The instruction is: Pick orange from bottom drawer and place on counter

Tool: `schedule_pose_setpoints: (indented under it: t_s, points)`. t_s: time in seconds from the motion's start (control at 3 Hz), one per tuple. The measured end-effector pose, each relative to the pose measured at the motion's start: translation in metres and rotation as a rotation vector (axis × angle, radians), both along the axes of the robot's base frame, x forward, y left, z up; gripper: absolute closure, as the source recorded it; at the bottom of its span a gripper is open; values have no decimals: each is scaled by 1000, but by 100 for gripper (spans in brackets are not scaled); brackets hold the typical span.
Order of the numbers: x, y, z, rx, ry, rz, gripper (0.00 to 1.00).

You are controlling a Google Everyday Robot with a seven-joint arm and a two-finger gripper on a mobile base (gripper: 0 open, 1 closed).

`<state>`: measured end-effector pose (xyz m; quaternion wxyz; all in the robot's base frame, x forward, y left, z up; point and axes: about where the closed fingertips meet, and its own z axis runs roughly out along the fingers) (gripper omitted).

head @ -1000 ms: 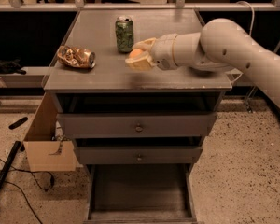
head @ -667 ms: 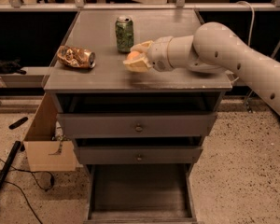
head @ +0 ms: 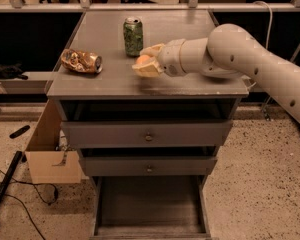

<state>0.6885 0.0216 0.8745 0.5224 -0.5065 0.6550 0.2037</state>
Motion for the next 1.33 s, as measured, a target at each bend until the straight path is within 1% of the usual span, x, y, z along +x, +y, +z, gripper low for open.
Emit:
schedule_pose_setpoints:
  t_s: [0.67, 1.0, 1.33]
  points:
    - [0, 0, 0, 0, 0, 0, 4]
    - [0, 0, 0, 0, 0, 0, 0]
    - [0, 0, 0, 0, 0, 0, 0]
